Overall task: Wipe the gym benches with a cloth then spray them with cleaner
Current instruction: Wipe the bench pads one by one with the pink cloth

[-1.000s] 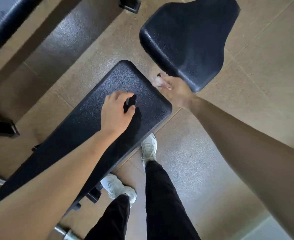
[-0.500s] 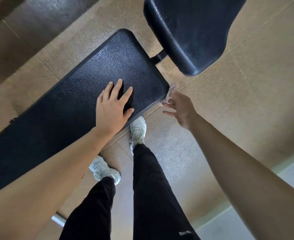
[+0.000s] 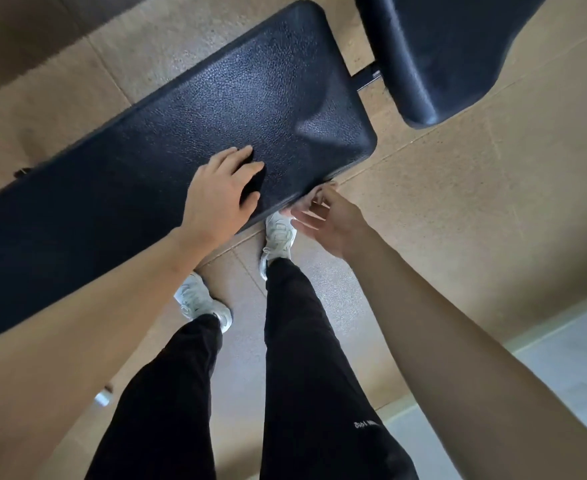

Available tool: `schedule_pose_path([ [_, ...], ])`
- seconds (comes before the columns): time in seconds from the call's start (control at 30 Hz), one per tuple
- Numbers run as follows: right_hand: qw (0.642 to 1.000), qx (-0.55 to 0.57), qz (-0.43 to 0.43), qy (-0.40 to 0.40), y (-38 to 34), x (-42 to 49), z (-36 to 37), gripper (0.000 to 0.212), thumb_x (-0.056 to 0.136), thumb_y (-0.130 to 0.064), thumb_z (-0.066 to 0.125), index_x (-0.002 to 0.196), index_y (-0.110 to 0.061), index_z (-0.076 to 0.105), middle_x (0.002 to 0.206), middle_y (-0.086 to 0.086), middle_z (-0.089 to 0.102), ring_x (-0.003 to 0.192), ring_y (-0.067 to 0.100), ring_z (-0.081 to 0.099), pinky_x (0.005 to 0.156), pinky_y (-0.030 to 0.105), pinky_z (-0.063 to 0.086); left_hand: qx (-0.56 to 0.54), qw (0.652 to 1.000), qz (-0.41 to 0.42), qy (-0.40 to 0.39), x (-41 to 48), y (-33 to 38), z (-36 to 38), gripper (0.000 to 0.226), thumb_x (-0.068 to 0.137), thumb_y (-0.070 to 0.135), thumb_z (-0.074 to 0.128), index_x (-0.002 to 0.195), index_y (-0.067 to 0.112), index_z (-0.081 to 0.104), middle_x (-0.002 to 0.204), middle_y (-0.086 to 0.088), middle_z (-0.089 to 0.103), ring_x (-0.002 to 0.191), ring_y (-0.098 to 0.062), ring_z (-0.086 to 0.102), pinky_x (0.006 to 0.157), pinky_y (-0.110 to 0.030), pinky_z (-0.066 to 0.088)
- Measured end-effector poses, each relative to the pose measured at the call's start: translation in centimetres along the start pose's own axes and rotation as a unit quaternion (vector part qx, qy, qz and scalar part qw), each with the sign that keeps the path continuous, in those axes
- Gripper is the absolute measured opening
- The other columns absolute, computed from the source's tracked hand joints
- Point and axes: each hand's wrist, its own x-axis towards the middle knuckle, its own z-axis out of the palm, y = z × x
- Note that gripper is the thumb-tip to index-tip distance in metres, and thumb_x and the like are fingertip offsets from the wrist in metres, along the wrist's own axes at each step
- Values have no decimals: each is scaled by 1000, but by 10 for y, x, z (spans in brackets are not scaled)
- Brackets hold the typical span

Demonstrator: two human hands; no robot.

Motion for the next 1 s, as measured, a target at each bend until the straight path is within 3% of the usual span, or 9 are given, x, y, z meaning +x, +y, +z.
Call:
schedule_pose_path([
  [0.17, 1000, -2, 23, 3, 35, -5, 29, 26, 105, -27, 53, 85, -11, 51, 113, 20, 66, 116, 42, 66, 81, 47, 61, -9, 994, -98, 37, -85, -40, 8, 46, 87, 25, 68, 132, 16, 64, 150, -8, 53, 132, -35, 49, 94, -53, 49],
  [0.27, 999, 5, 37, 10, 58, -8, 49, 20, 105, -28, 51, 104, -7, 53, 125, 23, 63, 118, 44, 64, 86, 48, 59, 15, 984, -175, 35, -138, -57, 17, 45, 88, 25, 69, 131, 16, 64, 152, -11, 50, 134, -38, 47, 95, -56, 47],
  [0.4, 998, -16, 53, 14, 85, -11, 69, 20, 106, -26, 47, 115, -9, 51, 136, 23, 58, 117, 42, 65, 101, 52, 52, 59, 956, -288, -6, -192, -69, 24, 62, 92, 34, 66, 150, 30, 45, 163, -14, 31, 143, -46, 33, 104, -61, 40],
  [0.5, 997, -31, 63, 15, 106, -14, 83, 20, 106, -27, 47, 114, -9, 53, 134, 21, 60, 110, 39, 68, 96, 52, 55, 79, 950, -302, -34, -211, -75, 32, 76, 92, 33, 65, 158, 36, 27, 167, -14, 20, 146, -49, 26, 106, -64, 38],
  [0.6, 995, -62, 71, 11, 127, -20, 97, 13, 104, -25, 50, 110, -13, 52, 123, 17, 67, 104, 36, 70, 78, 47, 59, 49, 950, -307, -18, -212, -78, 33, 75, 91, 31, 64, 157, 37, 30, 167, -12, 23, 148, -48, 25, 110, -64, 36],
  [0.67, 994, -82, 76, 9, 139, -27, 108, 10, 102, -22, 52, 97, -14, 51, 114, 16, 69, 109, 36, 69, 82, 47, 58, 36, 952, -305, -11, -212, -81, 31, 70, 90, 31, 65, 154, 35, 37, 165, -10, 27, 147, -45, 29, 108, -61, 39],
  [0.77, 992, -103, 77, 12, 159, -37, 126, 25, 100, -18, 53, 76, -14, 48, 103, 13, 69, 113, 35, 67, 92, 47, 55, 28, 955, -296, -1, -225, -95, 26, 63, 90, 32, 66, 149, 27, 46, 161, -11, 37, 142, -40, 38, 102, -55, 43],
  [0.9, 987, -138, 79, 14, 190, -35, 146, 20, 101, -19, 50, 82, -14, 51, 107, 14, 73, 110, 32, 69, 81, 43, 58, -13, 925, -380, 9, -261, -121, 21, 59, 93, 34, 60, 150, 25, 47, 161, -12, 36, 142, -39, 36, 106, -56, 39],
  [1.0, 985, -153, 82, 14, 216, -33, 161, 15, 96, -15, 53, 81, -13, 52, 111, 15, 73, 106, 33, 72, 81, 43, 60, -27, 909, -417, 16, -302, -146, 23, 61, 93, 31, 61, 151, 26, 45, 161, -12, 35, 140, -39, 36, 107, -57, 39],
])
